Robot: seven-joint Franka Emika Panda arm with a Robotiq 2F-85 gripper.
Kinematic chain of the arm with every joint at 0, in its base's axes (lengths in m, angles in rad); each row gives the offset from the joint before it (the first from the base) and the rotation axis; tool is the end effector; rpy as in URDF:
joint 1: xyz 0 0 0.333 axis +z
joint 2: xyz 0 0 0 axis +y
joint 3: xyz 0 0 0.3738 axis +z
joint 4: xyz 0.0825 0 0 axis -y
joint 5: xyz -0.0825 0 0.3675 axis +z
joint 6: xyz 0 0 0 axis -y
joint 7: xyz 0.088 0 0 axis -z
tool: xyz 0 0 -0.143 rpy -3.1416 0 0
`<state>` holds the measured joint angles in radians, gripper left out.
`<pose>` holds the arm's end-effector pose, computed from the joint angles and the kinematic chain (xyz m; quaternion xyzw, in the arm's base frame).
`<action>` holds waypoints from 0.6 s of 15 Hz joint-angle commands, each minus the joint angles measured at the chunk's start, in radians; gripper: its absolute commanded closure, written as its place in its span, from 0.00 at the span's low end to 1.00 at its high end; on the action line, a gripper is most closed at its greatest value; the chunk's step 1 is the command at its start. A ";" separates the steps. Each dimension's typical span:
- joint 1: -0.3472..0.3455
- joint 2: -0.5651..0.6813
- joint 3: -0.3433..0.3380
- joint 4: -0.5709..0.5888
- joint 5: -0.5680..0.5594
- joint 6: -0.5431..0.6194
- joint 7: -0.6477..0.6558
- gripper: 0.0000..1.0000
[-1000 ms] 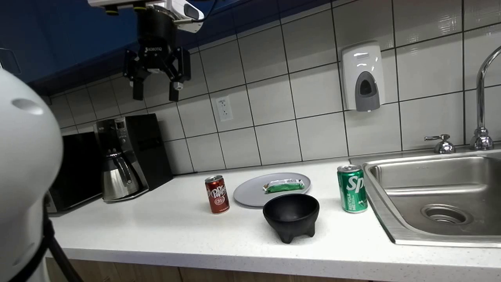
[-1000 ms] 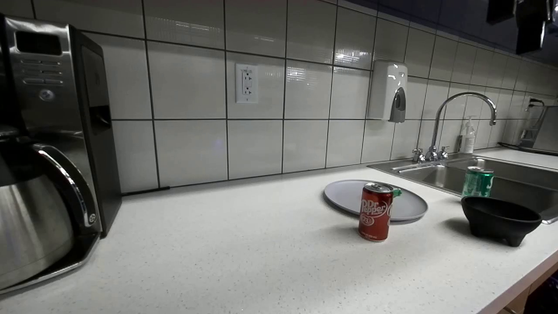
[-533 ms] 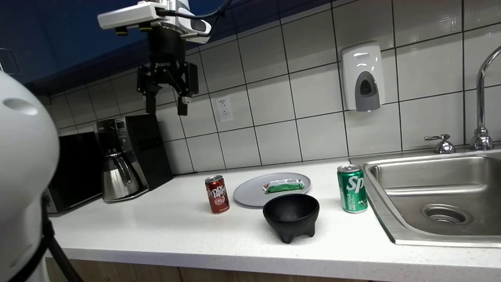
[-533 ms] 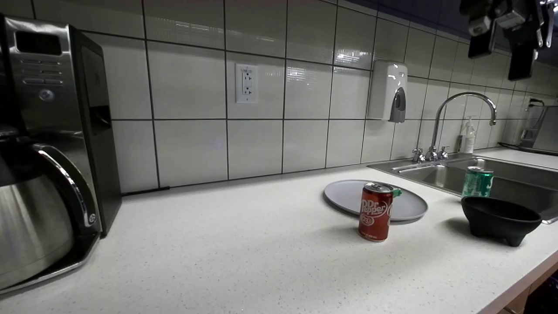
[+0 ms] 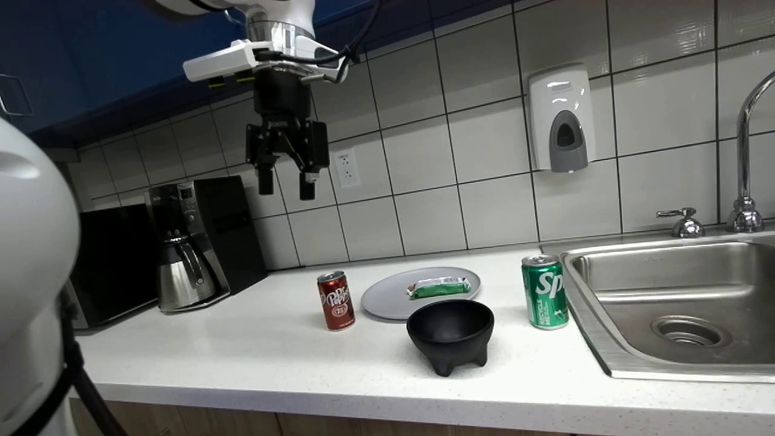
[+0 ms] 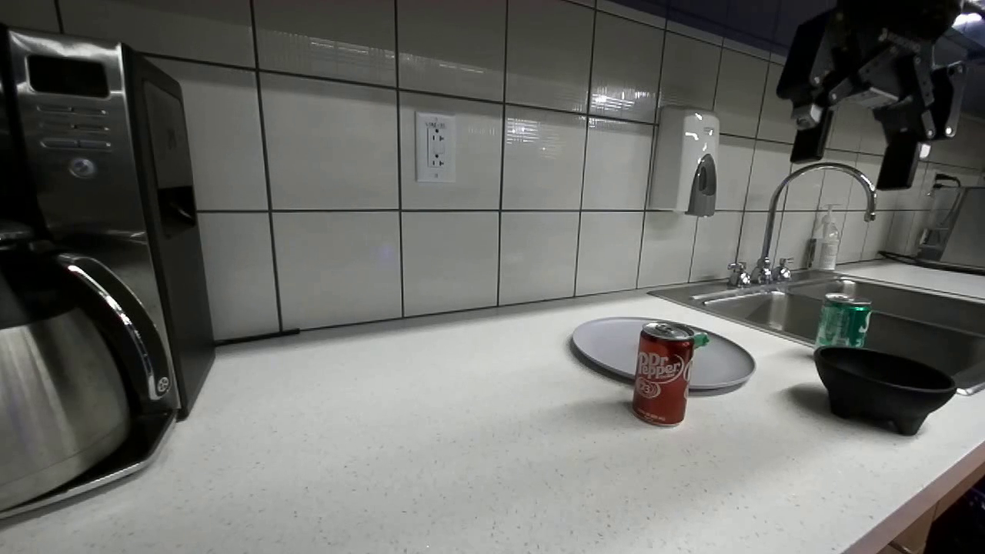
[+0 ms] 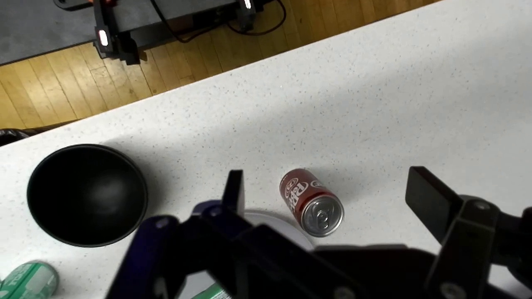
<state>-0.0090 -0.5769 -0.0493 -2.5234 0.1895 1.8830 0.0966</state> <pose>0.3174 0.0004 0.4870 -0.9887 0.1043 0.0347 0.1016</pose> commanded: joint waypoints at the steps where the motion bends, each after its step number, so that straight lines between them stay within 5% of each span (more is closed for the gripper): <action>1: -0.037 0.036 0.018 -0.015 0.010 0.078 0.066 0.00; 9: -0.060 0.174 0.012 0.010 0.011 0.201 0.159 0.00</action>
<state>-0.0459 -0.4583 -0.0503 -2.5394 0.1895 2.0517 0.2106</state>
